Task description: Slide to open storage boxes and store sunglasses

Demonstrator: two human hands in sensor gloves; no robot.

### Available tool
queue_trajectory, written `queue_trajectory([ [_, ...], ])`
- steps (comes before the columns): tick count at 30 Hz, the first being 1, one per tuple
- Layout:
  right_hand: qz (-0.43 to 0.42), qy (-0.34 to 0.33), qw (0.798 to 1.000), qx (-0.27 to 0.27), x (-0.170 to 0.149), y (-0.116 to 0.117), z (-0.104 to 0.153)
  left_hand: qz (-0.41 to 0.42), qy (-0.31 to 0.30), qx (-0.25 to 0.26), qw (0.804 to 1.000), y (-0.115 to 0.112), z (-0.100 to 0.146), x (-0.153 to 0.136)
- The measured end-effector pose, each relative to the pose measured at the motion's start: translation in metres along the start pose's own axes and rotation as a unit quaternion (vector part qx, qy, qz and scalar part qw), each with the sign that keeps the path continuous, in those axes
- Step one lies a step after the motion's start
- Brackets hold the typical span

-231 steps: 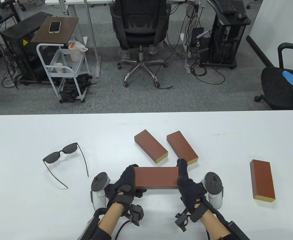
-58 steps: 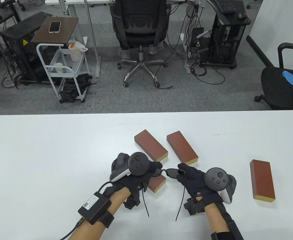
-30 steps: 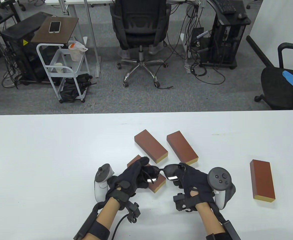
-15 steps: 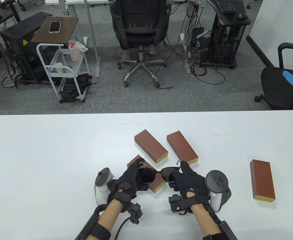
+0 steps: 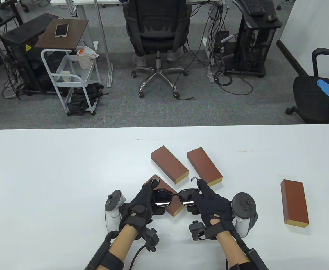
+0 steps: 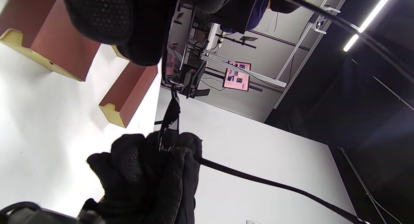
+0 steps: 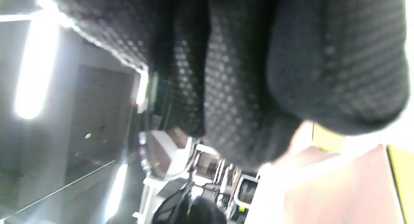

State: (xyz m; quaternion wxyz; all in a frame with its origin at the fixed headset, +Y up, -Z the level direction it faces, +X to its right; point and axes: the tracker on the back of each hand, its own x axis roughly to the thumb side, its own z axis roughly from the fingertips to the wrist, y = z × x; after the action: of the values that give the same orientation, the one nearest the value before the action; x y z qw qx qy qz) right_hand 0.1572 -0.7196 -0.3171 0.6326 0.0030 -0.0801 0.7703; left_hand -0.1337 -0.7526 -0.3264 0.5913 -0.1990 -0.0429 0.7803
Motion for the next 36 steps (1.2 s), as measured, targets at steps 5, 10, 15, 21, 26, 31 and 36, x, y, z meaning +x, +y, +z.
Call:
queue_trajectory([
  [5,-0.032,-0.047,0.997,0.057,0.000,0.004,0.000,-0.004,0.000,0.008,1.000,0.003,0.001,0.000],
  [10,-0.085,-0.048,0.992,0.077,-0.001,0.008,0.002,-0.042,0.002,0.025,0.999,0.002,0.003,0.003],
  [15,-0.104,-0.042,0.990,0.085,-0.002,0.009,0.003,-0.102,-0.002,0.065,0.993,0.001,0.006,0.008],
  [21,-0.127,-0.028,0.988,0.082,-0.006,0.009,0.003,-0.141,-0.008,0.091,0.986,-0.001,0.007,0.011],
  [26,-0.108,-0.024,0.991,0.072,-0.009,0.006,0.003,-0.150,-0.017,0.114,0.982,-0.001,0.008,0.011],
  [31,-0.107,-0.015,0.992,0.068,-0.010,0.005,0.003,-0.143,-0.030,0.133,0.980,0.000,0.009,0.010],
  [36,-0.097,-0.004,0.993,0.068,-0.013,0.004,0.003,-0.131,-0.040,0.161,0.977,-0.001,0.011,0.011],
])
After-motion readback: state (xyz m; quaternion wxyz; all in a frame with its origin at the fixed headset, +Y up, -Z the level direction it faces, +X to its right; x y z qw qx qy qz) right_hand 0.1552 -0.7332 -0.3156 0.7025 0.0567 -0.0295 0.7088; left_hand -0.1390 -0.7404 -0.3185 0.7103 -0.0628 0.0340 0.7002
